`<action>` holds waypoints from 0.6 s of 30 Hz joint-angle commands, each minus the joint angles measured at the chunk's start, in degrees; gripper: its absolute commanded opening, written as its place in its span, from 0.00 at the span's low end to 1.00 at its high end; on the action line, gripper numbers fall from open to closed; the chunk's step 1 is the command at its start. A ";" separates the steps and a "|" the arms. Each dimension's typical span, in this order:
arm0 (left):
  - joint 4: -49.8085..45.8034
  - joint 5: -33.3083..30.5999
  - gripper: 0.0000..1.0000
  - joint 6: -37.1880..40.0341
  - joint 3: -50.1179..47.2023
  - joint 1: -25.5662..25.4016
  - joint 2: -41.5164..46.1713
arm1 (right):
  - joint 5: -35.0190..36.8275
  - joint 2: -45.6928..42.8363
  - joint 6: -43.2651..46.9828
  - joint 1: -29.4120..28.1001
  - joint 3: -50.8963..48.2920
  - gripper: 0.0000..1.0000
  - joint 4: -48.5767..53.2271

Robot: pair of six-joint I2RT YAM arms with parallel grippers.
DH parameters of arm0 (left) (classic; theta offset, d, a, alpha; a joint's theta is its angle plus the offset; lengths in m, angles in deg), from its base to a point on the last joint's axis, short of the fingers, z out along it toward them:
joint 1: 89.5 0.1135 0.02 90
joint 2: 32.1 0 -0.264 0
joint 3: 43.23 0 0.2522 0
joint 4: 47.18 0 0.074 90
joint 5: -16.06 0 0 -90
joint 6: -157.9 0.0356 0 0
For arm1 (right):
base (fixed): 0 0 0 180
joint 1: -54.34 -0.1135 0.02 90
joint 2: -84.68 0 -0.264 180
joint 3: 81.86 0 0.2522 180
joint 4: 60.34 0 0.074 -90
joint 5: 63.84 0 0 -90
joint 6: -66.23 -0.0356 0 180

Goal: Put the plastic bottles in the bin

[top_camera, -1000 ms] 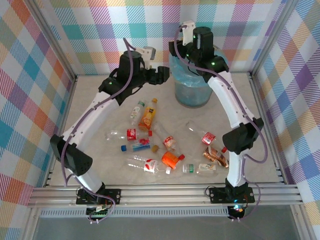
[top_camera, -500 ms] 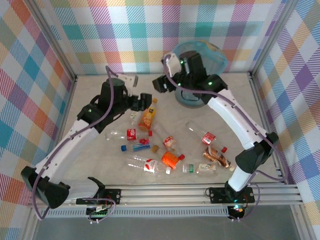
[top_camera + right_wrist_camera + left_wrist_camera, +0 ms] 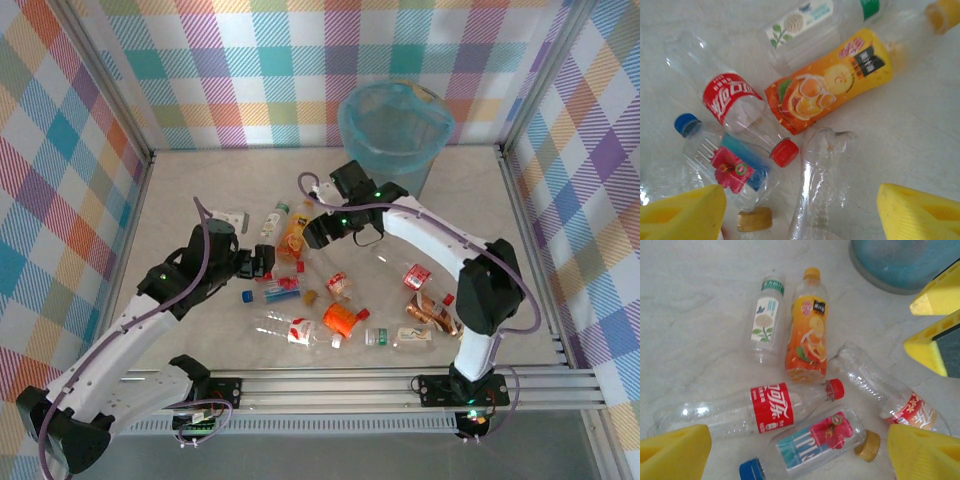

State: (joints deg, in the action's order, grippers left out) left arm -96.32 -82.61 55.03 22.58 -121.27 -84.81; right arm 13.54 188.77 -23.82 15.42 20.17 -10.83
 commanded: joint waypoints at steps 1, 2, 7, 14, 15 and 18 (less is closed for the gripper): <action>-0.75 -1.00 0.91 -3.32 -2.18 -0.31 0.94 | -2.74 2.87 -0.03 -0.81 -1.26 0.82 -3.17; -0.70 -0.80 0.91 -3.75 -2.75 -0.31 1.00 | -2.93 4.01 -0.03 -0.85 -1.19 0.82 -3.38; -0.62 0.02 0.91 -5.33 -4.74 -0.31 0.75 | -2.27 8.82 0.41 -0.98 -0.56 0.84 -3.88; -1.09 0.41 0.91 -6.43 -5.29 -0.31 1.09 | 0.21 13.68 3.17 -1.25 -0.12 0.85 -3.06; -1.27 0.22 0.91 -6.45 -5.25 -0.31 1.18 | 0.46 14.12 3.43 -1.22 -0.07 0.85 -3.01; -1.45 -0.04 0.91 -6.38 -5.14 -0.31 1.26 | 1.11 15.40 3.98 -1.28 0.32 0.84 -2.24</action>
State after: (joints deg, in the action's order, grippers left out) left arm -96.88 -82.43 49.37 17.64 -121.27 -84.46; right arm 14.13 203.00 -21.70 14.55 19.32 -13.96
